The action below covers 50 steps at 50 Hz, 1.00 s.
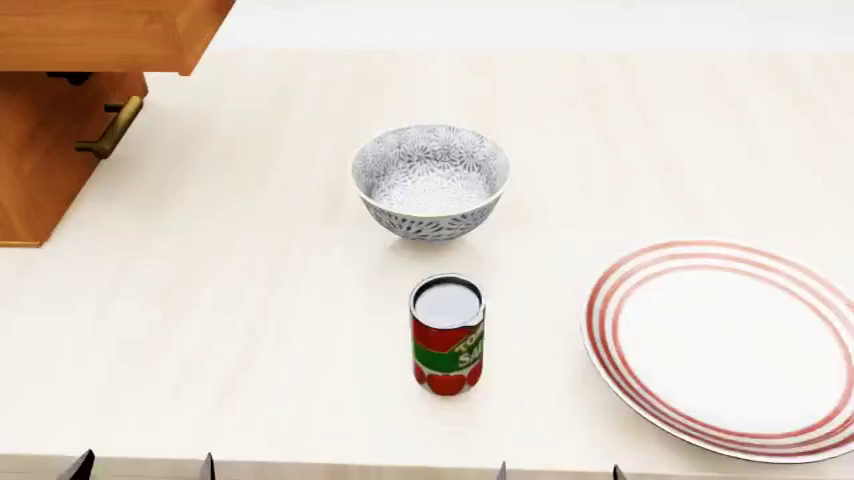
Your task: Put the ketchup in the top drawer of the cabinet.
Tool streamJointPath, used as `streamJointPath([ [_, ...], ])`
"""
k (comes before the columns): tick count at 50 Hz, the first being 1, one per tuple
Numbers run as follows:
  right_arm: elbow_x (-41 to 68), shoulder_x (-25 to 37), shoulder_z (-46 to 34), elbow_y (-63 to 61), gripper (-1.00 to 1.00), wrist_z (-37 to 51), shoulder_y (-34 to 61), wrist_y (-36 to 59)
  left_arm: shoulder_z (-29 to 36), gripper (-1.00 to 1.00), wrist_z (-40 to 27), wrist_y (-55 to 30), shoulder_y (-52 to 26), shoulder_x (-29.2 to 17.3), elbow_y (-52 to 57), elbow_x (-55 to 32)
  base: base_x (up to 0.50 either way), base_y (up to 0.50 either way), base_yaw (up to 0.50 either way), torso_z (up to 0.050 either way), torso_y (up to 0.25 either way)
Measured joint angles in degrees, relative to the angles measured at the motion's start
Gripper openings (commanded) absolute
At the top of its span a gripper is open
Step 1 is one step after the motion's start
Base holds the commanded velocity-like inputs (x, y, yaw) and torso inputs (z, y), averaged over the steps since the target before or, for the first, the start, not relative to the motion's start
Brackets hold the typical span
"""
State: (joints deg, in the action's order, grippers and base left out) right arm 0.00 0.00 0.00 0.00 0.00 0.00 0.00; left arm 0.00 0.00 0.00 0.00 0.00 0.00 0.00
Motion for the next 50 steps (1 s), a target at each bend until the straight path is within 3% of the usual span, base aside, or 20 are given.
streamJointPath([
  [13,1.01,1.76,-1.58,-4.95,1.0,1.61,-0.39,3.54,2.04,1.0,-2.38,-1.87,1.12,-2.05,4.3,-1.79,0.0,0.0,0.0,0.0,0.0],
  [50,2.95,6.82,-5.55,-40.03,1.0,5.57,-2.78,21.41,4.91,1.0,-6.46,-11.23,12.1,-7.82,41.3,-4.94,0.0,0.0,0.0,0.0,0.0],
])
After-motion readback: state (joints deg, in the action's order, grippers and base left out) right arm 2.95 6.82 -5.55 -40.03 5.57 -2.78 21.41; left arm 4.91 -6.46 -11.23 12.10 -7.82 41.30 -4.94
